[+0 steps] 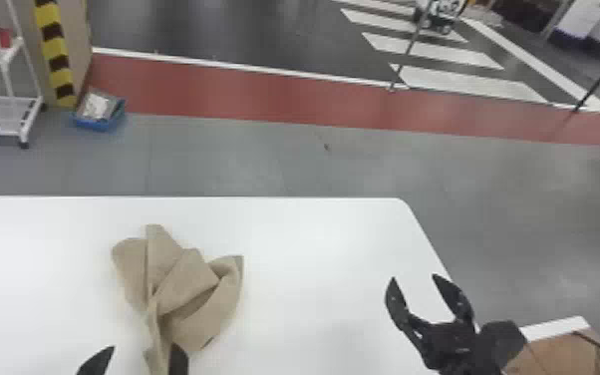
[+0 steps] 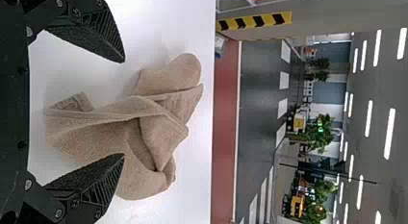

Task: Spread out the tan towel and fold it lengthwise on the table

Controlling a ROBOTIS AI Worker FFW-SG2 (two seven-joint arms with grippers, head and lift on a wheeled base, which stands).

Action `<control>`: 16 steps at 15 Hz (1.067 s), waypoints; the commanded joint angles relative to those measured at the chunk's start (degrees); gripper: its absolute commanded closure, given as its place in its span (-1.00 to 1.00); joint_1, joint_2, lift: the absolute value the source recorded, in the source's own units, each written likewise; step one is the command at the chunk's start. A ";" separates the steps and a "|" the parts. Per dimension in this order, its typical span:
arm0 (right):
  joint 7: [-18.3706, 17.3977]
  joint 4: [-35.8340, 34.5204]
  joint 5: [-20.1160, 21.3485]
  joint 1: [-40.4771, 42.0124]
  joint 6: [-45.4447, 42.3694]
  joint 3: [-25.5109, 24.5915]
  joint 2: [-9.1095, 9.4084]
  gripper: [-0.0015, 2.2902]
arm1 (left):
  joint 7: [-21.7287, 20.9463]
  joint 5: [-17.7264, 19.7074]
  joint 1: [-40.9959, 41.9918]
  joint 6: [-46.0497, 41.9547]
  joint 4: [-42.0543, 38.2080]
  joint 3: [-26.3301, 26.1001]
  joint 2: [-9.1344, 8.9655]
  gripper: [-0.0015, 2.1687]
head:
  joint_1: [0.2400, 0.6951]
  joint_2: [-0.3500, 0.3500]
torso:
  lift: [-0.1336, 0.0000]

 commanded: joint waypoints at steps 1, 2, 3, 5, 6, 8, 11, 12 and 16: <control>0.01 0.40 -0.50 0.56 -0.93 -0.85 0.05 -0.84 | -0.37 2.95 -2.49 -0.13 3.78 -0.01 -0.29 -0.80 | 1.00 -1.00 | 1.00; 0.01 0.23 -0.85 0.91 -1.28 -0.76 0.05 -0.84 | -0.37 3.13 -3.55 -0.13 5.80 -0.01 -0.64 -0.80 | 1.00 -1.00 | 1.00; 0.10 -0.04 -0.85 1.08 -1.28 -0.67 0.05 -0.84 | -0.63 4.45 -4.16 -0.13 6.68 -0.01 -0.64 -0.80 | 1.00 -1.00 | 1.00; 0.10 0.05 -0.85 1.00 -1.28 -0.67 0.05 -0.84 | -1.07 5.06 -4.25 -0.13 6.77 -0.28 -0.64 -0.80 | 1.00 -1.00 | 1.00; 0.10 0.05 -0.85 0.91 -1.28 -0.58 0.05 -0.84 | -1.16 5.24 -4.25 0.05 6.68 -0.54 -0.64 -0.80 | 1.00 -1.00 | 1.00; 0.10 0.31 -0.85 0.56 -1.28 -0.41 0.05 -0.84 | -2.21 5.86 -4.25 0.22 6.68 -0.89 -0.64 -0.69 | 1.00 -1.00 | 1.00; 0.19 0.84 -0.85 0.29 -1.46 -0.32 0.05 -0.84 | -3.71 6.03 -5.13 2.16 7.47 -1.33 -0.73 -0.32 | 1.00 -1.00 | 1.00; 0.19 0.84 -0.85 0.29 -1.46 -0.41 0.05 -0.84 | -3.80 5.94 -5.13 2.16 7.47 -1.42 -0.73 0.00 | 1.00 -1.00 | 1.00; 0.37 0.93 -1.20 0.20 -2.34 -0.23 0.05 -0.84 | -3.71 5.42 -3.64 1.63 4.57 -1.24 0.86 0.70 | 1.00 -1.00 | 1.00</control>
